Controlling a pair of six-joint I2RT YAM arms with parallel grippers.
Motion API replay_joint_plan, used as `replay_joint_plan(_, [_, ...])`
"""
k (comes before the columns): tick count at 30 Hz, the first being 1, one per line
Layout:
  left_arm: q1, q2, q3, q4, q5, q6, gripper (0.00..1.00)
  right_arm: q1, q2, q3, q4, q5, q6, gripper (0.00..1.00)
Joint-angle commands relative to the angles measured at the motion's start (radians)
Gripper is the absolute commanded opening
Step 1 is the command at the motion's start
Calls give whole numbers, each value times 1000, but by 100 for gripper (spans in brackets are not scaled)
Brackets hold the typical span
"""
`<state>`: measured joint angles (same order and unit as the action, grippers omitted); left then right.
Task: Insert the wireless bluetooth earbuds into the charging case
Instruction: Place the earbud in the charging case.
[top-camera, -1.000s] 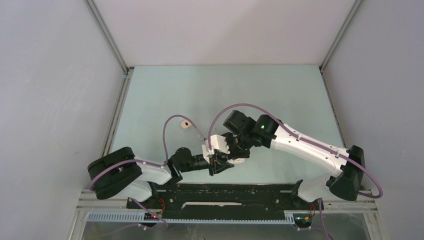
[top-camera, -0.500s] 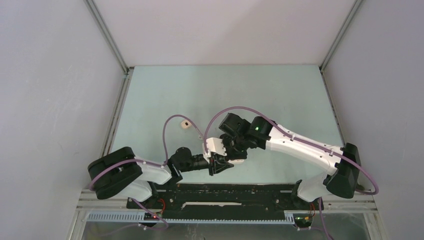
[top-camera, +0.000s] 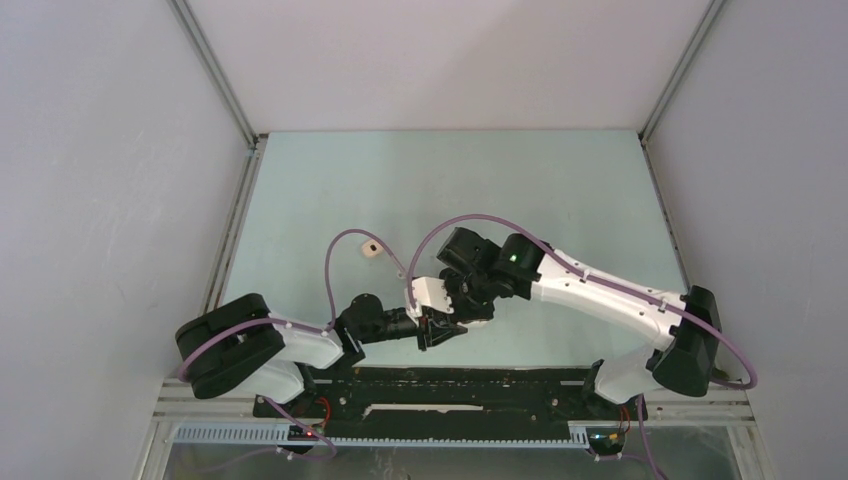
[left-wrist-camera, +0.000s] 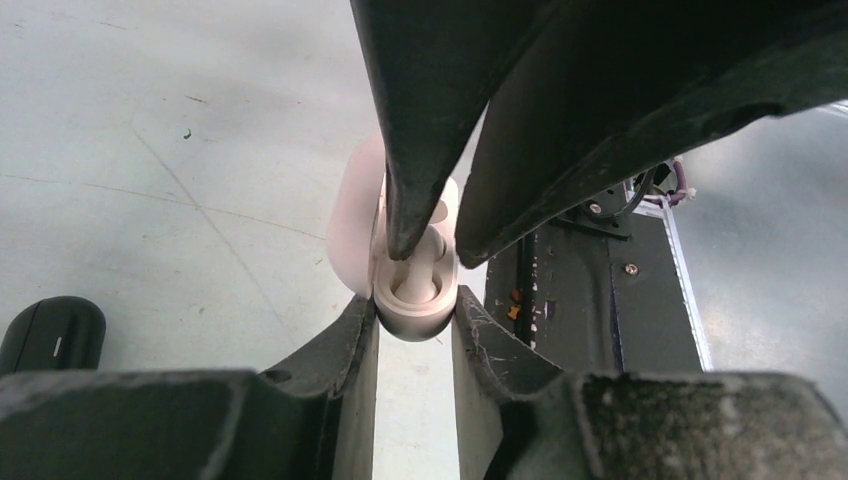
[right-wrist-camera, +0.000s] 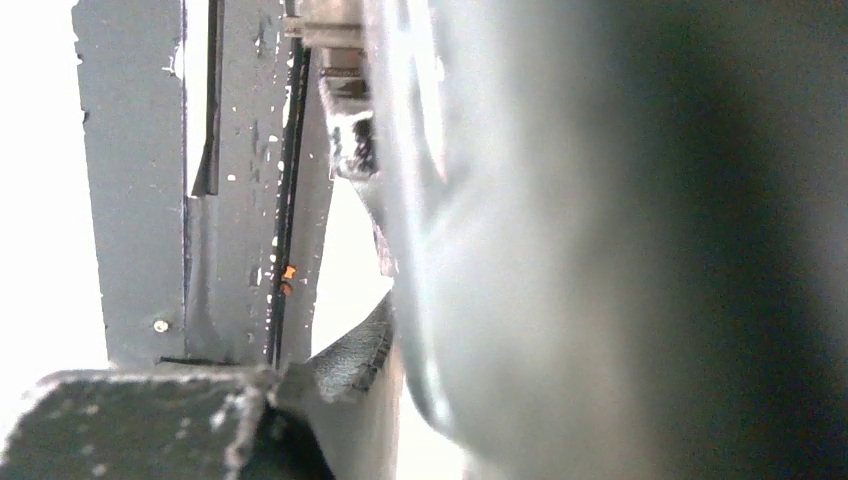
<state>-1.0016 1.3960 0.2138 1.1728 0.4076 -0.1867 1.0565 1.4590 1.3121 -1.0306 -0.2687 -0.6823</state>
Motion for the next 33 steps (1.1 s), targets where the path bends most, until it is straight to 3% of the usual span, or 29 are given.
replay_joint_plan(1, [1, -12, 22, 57, 23, -5, 0, -9, -87, 38, -23, -41, -37, 27])
replay_joint_plan(7, [1, 0, 28, 49, 23, -4, 0, -135, -188, 150, -136, -279, -55, 28])
replay_joint_plan(11, [3, 1, 28, 41, 14, -1, 0, -373, -283, 126, -61, -445, -35, 34])
replay_joint_plan(13, [7, -12, 17, 41, -2, -3, 0, -518, -351, 9, 111, -513, 35, 45])
replay_joint_plan(16, [11, -76, 3, -26, -68, -26, 0, -716, -402, -189, 443, -585, 246, 82])
replay_joint_plan(17, [11, -112, 5, -81, -94, -27, 0, -760, -382, -219, 501, -618, 275, 84])
replay_joint_plan(19, [11, -209, 20, -254, -154, -13, 0, -779, -307, -216, 516, -584, 290, 78])
replay_joint_plan(23, [11, -435, 39, -597, -337, 29, 0, -716, -167, -153, 490, -485, 318, 43])
replay_joint_plan(29, [11, -778, -43, -823, -684, -100, 0, -496, -4, -88, 478, -292, 278, 32])
replay_joint_plan(33, [11, -1002, -69, -1054, -863, -232, 0, -397, 185, 34, 417, -259, 300, 25])
